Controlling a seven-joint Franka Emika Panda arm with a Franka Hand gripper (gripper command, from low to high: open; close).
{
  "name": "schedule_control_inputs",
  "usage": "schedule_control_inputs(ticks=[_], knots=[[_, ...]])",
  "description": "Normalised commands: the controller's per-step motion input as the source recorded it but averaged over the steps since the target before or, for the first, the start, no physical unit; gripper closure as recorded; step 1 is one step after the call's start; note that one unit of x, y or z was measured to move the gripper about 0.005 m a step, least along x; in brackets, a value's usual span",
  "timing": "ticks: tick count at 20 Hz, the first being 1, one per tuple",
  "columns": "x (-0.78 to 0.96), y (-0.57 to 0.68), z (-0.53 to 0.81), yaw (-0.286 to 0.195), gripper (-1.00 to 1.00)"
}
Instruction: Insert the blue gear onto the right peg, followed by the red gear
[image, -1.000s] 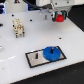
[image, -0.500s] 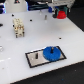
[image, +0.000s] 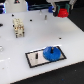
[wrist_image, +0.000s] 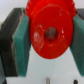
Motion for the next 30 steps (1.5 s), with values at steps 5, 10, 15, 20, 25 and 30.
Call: schedule_control_inputs(ticks=[5, 10, 15, 20, 25, 30], knots=[[0.81, -0.17, 0.36, 0.000, 1.00], [0.82, -0.17, 0.32, 0.000, 1.00], [0.81, -0.17, 0.28, 0.000, 1.00], [0.80, -0.23, 0.19, 0.000, 1.00], [0.75, -0.26, 0.11, 0.000, 1.00], [0.65, -0.25, 0.04, 0.000, 1.00]])
